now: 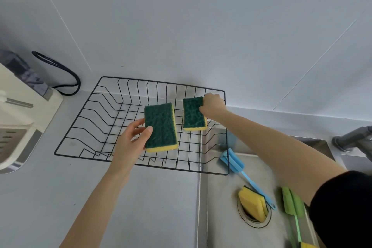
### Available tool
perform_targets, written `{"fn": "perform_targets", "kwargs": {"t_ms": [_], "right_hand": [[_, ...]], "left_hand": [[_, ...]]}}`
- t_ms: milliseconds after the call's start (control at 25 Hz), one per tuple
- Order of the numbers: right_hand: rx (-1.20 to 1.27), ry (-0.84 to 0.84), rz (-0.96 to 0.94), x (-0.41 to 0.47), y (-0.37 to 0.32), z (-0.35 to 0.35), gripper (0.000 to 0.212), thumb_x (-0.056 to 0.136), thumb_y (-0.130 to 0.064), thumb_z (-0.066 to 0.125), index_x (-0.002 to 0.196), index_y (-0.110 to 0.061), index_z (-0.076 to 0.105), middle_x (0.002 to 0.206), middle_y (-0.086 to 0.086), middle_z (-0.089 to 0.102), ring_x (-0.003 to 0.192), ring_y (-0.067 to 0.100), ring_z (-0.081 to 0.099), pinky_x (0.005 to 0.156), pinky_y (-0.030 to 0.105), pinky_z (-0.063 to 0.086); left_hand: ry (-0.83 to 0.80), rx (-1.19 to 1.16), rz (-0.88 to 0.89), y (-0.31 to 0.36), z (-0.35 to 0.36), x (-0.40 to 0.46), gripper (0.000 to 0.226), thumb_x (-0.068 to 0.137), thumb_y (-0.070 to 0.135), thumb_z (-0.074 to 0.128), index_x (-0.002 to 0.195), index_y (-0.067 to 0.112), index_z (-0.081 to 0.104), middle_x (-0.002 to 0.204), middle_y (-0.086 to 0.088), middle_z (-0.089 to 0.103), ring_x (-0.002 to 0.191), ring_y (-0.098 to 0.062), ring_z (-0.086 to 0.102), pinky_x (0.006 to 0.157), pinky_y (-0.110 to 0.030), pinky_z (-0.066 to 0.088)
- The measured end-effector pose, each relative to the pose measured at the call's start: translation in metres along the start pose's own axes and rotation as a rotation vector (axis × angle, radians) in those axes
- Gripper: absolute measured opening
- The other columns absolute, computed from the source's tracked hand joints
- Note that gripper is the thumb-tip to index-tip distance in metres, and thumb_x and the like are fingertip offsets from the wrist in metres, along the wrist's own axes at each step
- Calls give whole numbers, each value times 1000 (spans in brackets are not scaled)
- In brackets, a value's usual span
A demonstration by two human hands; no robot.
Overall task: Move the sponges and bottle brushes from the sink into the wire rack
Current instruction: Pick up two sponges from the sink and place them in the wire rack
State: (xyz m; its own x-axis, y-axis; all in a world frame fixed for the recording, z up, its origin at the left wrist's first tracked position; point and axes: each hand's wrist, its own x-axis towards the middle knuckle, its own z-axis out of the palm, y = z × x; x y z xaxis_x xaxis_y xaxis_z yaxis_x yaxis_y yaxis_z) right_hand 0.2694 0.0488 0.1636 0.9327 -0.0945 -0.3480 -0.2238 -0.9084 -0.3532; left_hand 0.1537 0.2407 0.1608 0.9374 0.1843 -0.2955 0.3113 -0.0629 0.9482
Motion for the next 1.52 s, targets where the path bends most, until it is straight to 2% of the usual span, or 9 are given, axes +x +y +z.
{"fn": "perform_targets", "kwargs": {"t_ms": [120,200,280,440,560,760,1080,1280,1520], "right_hand": [[-151,30,-64,-7,-2,0,7,90,0,47,84,-1,48,106,19,52,88,31,53,64,31,42],[-205,77,-124,-9,0,3,26,92,-6,47,117,2,47,127,21,44,109,34,51,77,35,45],[-263,113,-223,-15,2,9,38,94,-15,46,129,0,40,135,21,38,122,34,42,89,37,44],[-519,51,-434,-23,14,32,72,88,-43,52,147,-14,20,154,17,18,143,33,18,116,47,18],[-639,4,-410,-21,21,46,83,86,-42,57,149,-18,8,158,20,6,146,35,7,119,48,5],[-653,49,-400,-16,27,45,79,90,-24,56,150,-16,5,156,21,14,144,34,17,120,43,7],[-564,80,-466,-12,34,46,71,92,-21,51,149,-14,10,155,20,17,143,32,23,119,37,13],[-519,93,-484,-12,37,48,69,93,-21,50,149,-13,11,155,21,17,143,32,21,120,38,10],[-480,118,-497,-14,37,46,67,93,-25,50,149,-14,15,154,19,21,142,30,24,119,37,12]], "left_hand": [[-10,0,-11,-1,2,2,22,89,22,54,110,29,51,113,-7,58,104,-22,58,89,-40,50],[-16,6,-9,-1,3,2,22,89,21,54,110,28,51,110,-7,57,104,-22,58,89,-41,51],[-15,21,-9,-1,4,4,23,89,22,54,111,28,51,110,-6,58,103,-22,58,92,-44,51],[-5,38,-12,1,5,7,25,89,22,54,113,28,51,109,-3,58,91,-12,59,90,-41,50],[-6,39,-19,3,6,6,32,89,21,54,121,24,51,108,-2,57,86,-5,58,89,-39,50],[-11,122,-24,1,7,19,35,90,22,54,124,21,50,115,-4,57,91,-12,60,91,-42,51],[-36,377,-62,2,38,83,38,92,24,49,128,14,45,125,-11,56,103,-23,55,93,-42,48],[-68,371,-125,-11,51,101,40,93,25,46,131,12,43,128,-14,56,114,-30,55,100,-47,46],[-168,475,89,-12,61,96,58,90,23,54,140,12,28,135,-6,42,129,-23,39,98,-32,37]]}}
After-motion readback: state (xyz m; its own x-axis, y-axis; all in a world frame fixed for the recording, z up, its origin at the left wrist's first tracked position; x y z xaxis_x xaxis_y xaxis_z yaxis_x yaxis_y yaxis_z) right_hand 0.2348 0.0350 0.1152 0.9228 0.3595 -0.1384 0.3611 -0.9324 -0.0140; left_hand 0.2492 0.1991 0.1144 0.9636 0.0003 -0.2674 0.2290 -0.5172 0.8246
